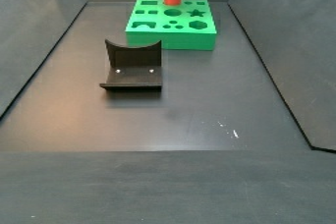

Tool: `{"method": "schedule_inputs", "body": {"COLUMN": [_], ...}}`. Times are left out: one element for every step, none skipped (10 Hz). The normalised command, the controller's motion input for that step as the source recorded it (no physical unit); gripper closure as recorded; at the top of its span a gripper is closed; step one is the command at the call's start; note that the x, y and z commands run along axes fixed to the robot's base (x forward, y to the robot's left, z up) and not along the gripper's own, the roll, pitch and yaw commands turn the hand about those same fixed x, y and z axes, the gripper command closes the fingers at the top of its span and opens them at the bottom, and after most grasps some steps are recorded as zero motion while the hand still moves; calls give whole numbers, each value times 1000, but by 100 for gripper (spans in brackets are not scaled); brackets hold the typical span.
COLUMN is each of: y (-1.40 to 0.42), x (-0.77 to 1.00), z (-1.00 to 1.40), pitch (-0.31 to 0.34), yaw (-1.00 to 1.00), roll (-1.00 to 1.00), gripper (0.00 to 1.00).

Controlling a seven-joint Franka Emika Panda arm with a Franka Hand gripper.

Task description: Insert the oval object.

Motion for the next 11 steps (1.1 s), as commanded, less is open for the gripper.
{"method": "schedule_inputs", "body": {"y": [-69, -174, -194, -174, -126, -140, -180, -203, -209, -240, -174], "x": [0, 329, 377, 346, 311, 249, 217, 194, 146, 71, 0], "z": [-111, -223, -280, -306, -306, -351, -391, -374, -371, -343, -303], "pitch": [90, 40, 0, 0, 0, -3, -1, 0, -6, -20, -26], "yaw": [71, 0, 0, 0, 0, 0, 0, 0, 0, 0, 0], "roll": [160, 41, 26, 21, 6, 39, 114, 149, 153, 169, 150], "gripper": [100, 100, 100, 100, 100, 100, 100, 100, 100, 100, 100]}}
